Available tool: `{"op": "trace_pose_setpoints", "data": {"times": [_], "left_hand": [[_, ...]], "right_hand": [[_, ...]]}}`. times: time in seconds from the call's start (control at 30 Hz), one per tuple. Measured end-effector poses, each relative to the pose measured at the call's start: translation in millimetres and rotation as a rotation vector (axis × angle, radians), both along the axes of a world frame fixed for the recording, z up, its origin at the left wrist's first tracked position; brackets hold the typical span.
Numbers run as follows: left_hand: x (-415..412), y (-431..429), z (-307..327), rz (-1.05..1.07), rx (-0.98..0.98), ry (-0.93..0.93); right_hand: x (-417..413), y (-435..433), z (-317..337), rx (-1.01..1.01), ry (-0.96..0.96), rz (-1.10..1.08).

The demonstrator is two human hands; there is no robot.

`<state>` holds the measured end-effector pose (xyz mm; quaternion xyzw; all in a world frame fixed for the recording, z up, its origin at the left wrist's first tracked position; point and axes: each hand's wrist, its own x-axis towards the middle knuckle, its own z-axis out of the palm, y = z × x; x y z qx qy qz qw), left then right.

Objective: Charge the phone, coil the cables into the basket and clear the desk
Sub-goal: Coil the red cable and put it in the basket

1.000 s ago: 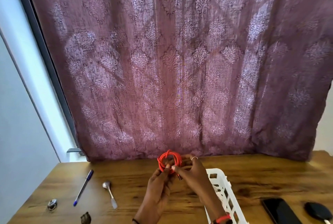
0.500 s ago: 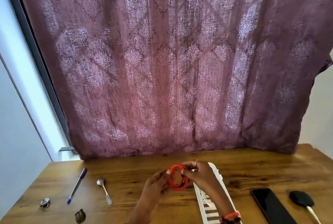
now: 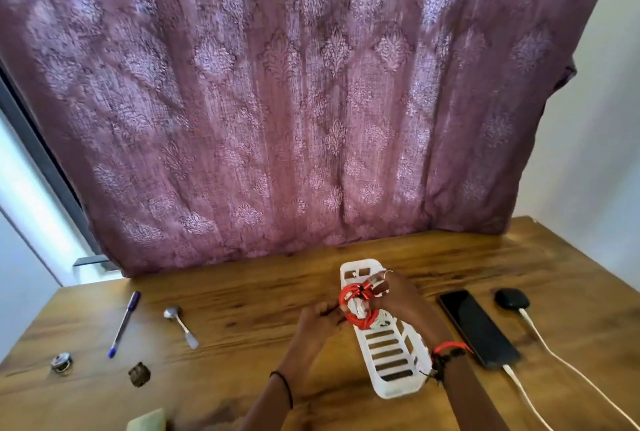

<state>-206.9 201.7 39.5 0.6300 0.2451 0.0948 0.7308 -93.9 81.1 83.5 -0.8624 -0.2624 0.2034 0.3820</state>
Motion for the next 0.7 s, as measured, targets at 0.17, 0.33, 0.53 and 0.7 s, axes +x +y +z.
{"op": "trace_pose_setpoints", "data": {"times": [0.17, 0.33, 0.53, 0.7], "left_hand": [[7.4, -30.2, -18.5, -0.017, -0.173, -0.002], [10.4, -41.3, -39.2, -0.047, -0.120, 0.103], [8.5, -35.3, -60.0, -0.055, 0.109, 0.212], [5.3, -36.7, -72.0, -0.088, 0.146, 0.257]], "right_hand": [[-6.5, -24.8, -15.3, -0.065, -0.065, -0.110], [-2.5, -32.3, -30.4, -0.190, -0.090, -0.153], [-4.0, -33.0, -42.5, -0.313, -0.161, -0.148], [-10.0, -24.1, -62.3, -0.402, -0.212, -0.116]]}}
